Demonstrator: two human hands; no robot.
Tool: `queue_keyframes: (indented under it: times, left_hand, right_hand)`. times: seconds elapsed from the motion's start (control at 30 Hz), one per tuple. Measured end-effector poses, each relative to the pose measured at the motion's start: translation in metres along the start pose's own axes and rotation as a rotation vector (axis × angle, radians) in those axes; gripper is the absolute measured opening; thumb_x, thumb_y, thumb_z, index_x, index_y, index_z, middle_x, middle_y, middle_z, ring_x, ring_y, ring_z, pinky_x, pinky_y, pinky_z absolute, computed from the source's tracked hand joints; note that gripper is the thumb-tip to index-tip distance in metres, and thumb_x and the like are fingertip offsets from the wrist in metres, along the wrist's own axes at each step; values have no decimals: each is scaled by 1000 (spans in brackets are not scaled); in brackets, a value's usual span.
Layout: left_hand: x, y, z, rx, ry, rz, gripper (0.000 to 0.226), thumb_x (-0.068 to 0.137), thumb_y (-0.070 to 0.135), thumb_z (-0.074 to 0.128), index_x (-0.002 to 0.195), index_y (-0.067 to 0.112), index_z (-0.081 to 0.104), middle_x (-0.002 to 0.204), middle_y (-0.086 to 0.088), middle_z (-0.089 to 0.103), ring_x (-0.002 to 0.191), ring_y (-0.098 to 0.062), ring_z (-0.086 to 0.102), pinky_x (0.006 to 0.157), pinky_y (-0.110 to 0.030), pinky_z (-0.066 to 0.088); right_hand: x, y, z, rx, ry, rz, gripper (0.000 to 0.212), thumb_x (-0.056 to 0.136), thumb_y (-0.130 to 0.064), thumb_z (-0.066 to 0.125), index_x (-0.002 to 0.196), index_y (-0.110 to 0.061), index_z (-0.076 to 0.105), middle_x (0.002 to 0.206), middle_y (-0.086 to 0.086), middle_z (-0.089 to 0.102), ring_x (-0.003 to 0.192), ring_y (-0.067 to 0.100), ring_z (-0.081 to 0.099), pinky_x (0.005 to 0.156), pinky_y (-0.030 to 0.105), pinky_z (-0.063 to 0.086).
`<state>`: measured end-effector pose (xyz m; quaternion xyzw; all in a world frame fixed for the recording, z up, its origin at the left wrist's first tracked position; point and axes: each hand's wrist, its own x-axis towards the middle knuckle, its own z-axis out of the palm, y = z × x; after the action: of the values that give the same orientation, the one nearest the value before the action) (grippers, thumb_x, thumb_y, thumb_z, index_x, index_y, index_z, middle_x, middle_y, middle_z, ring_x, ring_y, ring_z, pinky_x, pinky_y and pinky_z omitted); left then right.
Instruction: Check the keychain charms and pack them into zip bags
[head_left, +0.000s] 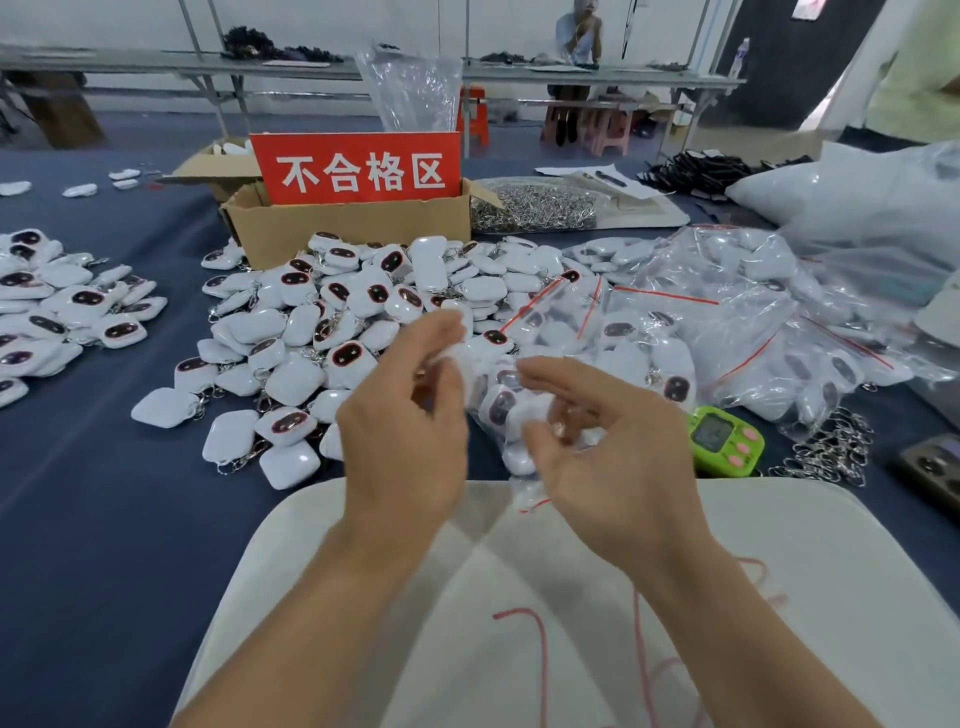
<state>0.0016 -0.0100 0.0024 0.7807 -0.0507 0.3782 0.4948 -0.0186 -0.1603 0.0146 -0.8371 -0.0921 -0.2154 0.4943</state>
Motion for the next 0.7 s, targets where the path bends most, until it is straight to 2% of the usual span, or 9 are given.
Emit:
queue_keyframes:
  times: [0.1,0.17,0.23,0.33,0.43,0.5,0.57,0.63,0.7]
  left_hand:
    - [-8,6,11,-123,-70,-246,34,92,5,66,110,32,73,102,25,75,100,8,69,91,-16,54]
    - [-3,2,12,-221,-70,-426,27,90,5,70,102,29,76,96,17,78,94,2,73,87,-24,57]
    - [1,3,12,-430,-116,-645,18,91,7,70,97,21,80,93,4,80,88,-10,75,77,-27,59]
    - [4,8,9,-797,-210,-885,20,98,16,61,96,11,80,98,-9,79,89,-19,75,71,-27,61]
    - [5,4,8,-703,-326,-855,21,98,11,59,107,7,77,102,-6,79,92,-19,74,85,-30,61]
    - [3,4,9,-641,-380,-791,18,97,9,61,98,4,78,87,-5,75,81,-16,67,89,-35,56]
    - [2,4,9,-640,-325,-794,16,96,9,64,94,3,79,82,-4,74,79,-16,64,89,-36,54]
    - [3,3,7,-651,-293,-809,16,95,10,66,96,4,80,92,-10,78,87,-20,68,93,-39,53]
    - [3,2,5,-640,-305,-808,15,94,13,68,94,7,82,100,-16,78,92,-25,68,97,-43,52]
  right_hand:
    - [-2,1,9,-201,-198,-66,60,71,-26,70,125,-48,55,102,-25,69,93,4,63,87,25,53]
    - [0,2,13,-200,-221,-16,69,72,-32,73,129,-56,43,111,-22,67,98,5,59,89,34,54]
    - [-1,5,18,-171,-195,13,64,77,-38,69,130,-60,42,115,-24,66,98,3,60,90,35,55]
    - [1,9,18,29,-129,61,32,95,-33,59,123,-45,64,94,-15,75,84,9,70,78,41,60]
    - [6,10,15,272,-35,170,24,97,-23,52,105,-30,73,80,-3,76,71,15,75,69,41,63]
    - [8,9,13,443,-16,253,23,98,-19,53,101,-24,75,78,4,76,68,21,75,64,35,62]
    - [7,10,11,456,-69,291,20,98,-18,58,96,-22,77,78,5,77,66,21,74,58,32,59]
    - [6,12,10,424,-165,327,15,95,-14,65,92,-21,78,77,8,77,65,16,69,53,32,57]
    - [5,13,10,439,-229,355,12,92,-13,67,88,-15,78,79,19,74,65,18,64,55,39,59]
